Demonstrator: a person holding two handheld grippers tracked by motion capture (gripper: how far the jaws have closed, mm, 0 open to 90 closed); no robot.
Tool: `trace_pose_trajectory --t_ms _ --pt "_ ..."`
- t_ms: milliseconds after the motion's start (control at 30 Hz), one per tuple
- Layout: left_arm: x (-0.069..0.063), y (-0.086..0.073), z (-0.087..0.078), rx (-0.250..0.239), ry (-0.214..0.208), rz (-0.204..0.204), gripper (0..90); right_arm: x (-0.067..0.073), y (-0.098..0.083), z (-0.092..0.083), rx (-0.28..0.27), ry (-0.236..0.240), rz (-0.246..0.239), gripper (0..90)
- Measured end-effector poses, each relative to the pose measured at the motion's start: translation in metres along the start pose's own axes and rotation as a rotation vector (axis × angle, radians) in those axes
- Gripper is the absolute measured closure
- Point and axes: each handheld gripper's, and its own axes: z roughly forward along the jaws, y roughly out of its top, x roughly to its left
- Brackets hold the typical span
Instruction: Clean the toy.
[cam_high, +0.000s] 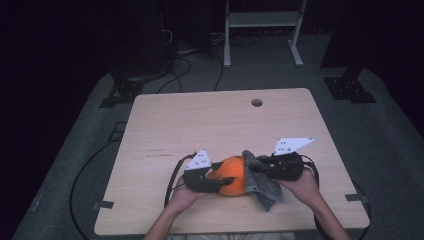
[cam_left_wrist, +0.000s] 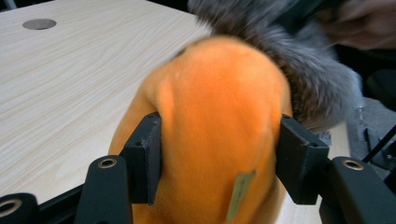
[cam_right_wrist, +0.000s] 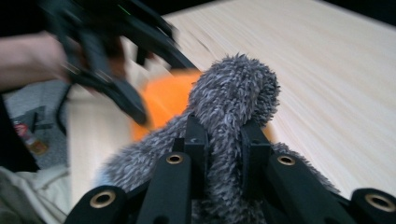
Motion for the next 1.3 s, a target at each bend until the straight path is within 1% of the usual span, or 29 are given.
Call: trace_pose_trajectory --t_ms 67,100,133,200,267,333,367,400,433,500,567,633,700,733,767,800,833,867,933,967,1000,1033,1067,1100,1133,1167,1200,1233,1300 --pt "0.000 0.000 0.001 0.022 0.002 0.004 39.8 -0.007 -0.009 0.004 0.031 -0.017 0.033 76.3" --pt "-0.001 0.000 0.003 0.023 0.004 0.000 39.7 -0.010 -0.014 0.005 0.033 -0.013 0.050 76.4" --pt "-0.001 0.000 0.003 0.025 0.005 0.002 39.6 -0.009 -0.015 0.006 0.028 -0.014 0.052 76.3" --pt "-0.001 0.001 0.004 0.025 0.009 0.002 39.4 -0.004 -0.011 0.005 0.021 -0.011 0.035 76.3" --pt "0.000 0.001 0.004 0.022 0.009 -0.010 39.4 0.003 -0.005 0.004 0.002 0.018 0.008 76.2" --pt "0.000 0.002 0.004 0.020 0.004 -0.006 39.0 0.011 0.002 0.005 -0.003 0.040 -0.023 76.2" --pt "0.000 0.002 0.003 0.023 0.004 0.000 38.3 0.013 0.004 0.006 0.006 0.032 -0.040 76.2" --pt "-0.001 0.001 0.004 0.020 0.003 0.006 37.2 0.013 0.004 0.008 0.011 0.027 -0.044 76.3" --pt "0.000 0.001 0.004 0.021 0.003 0.012 35.1 0.011 0.003 0.008 0.017 0.023 -0.026 76.3" --pt "0.000 0.001 0.004 0.011 -0.005 0.019 26.0 0.003 -0.002 0.009 0.026 0.011 -0.001 76.3" --pt "0.001 0.000 0.004 0.005 -0.012 0.025 20.7 -0.002 -0.006 0.009 0.031 -0.010 0.014 76.3" --pt "0.001 -0.001 0.006 0.020 -0.009 0.040 18.1 -0.007 -0.009 0.007 0.031 -0.028 0.031 76.3" --pt "0.000 -0.002 0.011 0.034 0.000 0.048 18.1 -0.010 -0.010 0.006 0.032 -0.033 0.048 76.3" --pt "-0.002 -0.002 0.012 0.042 0.015 0.069 18.5 -0.010 -0.010 0.006 0.033 -0.034 0.046 76.3" --pt "-0.003 -0.004 0.013 0.034 0.044 0.088 20.9 -0.009 -0.009 0.007 0.034 -0.032 0.045 76.3" --pt "-0.003 -0.004 0.013 0.031 0.052 0.090 29.5 -0.002 -0.005 0.008 0.031 -0.027 0.019 76.3" --pt "-0.003 -0.004 0.013 0.031 0.052 0.090 31.8 -0.002 -0.005 0.008 0.031 -0.027 0.019 76.3" --pt "-0.004 -0.005 0.013 0.027 0.056 0.090 31.8 0.003 -0.003 0.008 0.027 -0.021 0.000 76.2" --pt "-0.005 -0.004 0.013 0.022 0.067 0.090 35.1 0.011 0.002 0.010 0.018 0.005 -0.028 76.2" --pt "-0.005 -0.004 0.012 0.023 0.066 0.091 36.0 0.015 0.004 0.012 0.019 0.008 -0.045 76.2" --pt "-0.005 -0.004 0.011 0.022 0.063 0.091 36.6 0.017 0.005 0.013 0.027 -0.001 -0.061 76.3" --pt "-0.002 -0.005 0.008 0.014 0.048 0.080 37.5 0.017 0.005 0.013 0.032 -0.006 -0.062 76.3" --pt "0.000 -0.006 0.006 0.007 0.039 0.067 37.5 0.014 0.004 0.012 0.030 -0.011 -0.054 76.3" --pt "0.002 -0.006 0.006 -0.001 0.034 0.060 37.0 0.010 0.002 0.011 0.030 -0.022 -0.036 76.4" --pt "0.004 -0.007 0.005 -0.012 0.025 0.050 35.3 0.007 0.000 0.010 0.033 -0.031 -0.028 76.4" --pt "0.004 -0.006 0.005 -0.018 0.017 0.042 30.6 0.000 -0.004 0.008 0.032 -0.038 0.001 76.4" --pt "0.005 -0.006 0.005 -0.021 0.008 0.032 25.6 -0.003 -0.006 0.008 0.033 -0.038 0.014 76.4" --pt "0.006 -0.004 0.006 -0.013 0.012 0.022 22.2 -0.004 -0.007 0.007 0.033 -0.043 0.021 76.4" --pt "0.007 -0.004 0.008 0.011 0.027 0.019 12.7 -0.007 -0.011 0.007 0.034 -0.055 0.031 76.3"
